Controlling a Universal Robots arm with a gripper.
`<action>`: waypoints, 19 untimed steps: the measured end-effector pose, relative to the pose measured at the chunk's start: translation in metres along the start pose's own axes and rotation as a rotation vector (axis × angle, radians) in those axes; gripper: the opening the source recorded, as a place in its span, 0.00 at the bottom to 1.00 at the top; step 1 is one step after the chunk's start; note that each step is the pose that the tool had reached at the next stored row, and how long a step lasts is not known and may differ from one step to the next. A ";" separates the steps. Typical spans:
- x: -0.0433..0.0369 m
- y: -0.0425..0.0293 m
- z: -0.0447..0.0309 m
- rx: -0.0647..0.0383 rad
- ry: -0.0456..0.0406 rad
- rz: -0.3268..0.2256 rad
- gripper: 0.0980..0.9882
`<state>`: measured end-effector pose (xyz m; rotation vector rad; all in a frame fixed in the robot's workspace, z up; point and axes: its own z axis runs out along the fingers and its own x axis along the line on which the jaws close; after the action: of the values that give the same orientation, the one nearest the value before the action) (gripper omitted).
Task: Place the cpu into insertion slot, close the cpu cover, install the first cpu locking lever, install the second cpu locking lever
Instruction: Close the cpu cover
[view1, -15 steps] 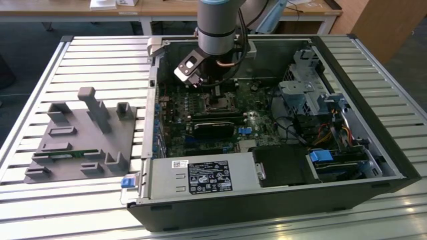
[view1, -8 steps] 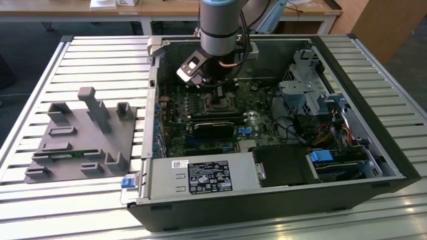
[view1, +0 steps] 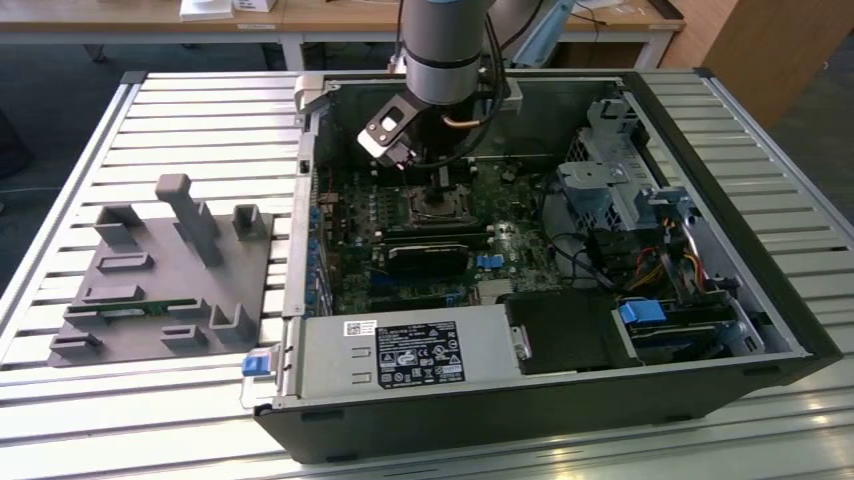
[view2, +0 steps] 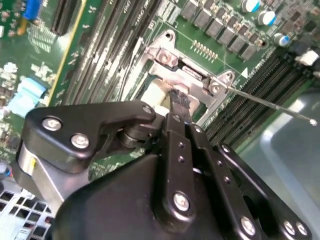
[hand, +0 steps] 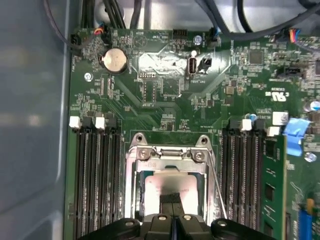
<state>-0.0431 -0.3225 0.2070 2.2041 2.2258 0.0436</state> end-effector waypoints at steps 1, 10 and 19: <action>0.0000 0.0000 -0.0010 0.000 0.0000 0.000 0.01; 0.0000 0.0030 -0.0013 0.000 -0.0002 0.000 0.01; -0.0001 0.0078 -0.0012 0.001 0.0001 0.000 0.01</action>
<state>-0.0353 -0.3225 0.2084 2.2044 2.2262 0.0429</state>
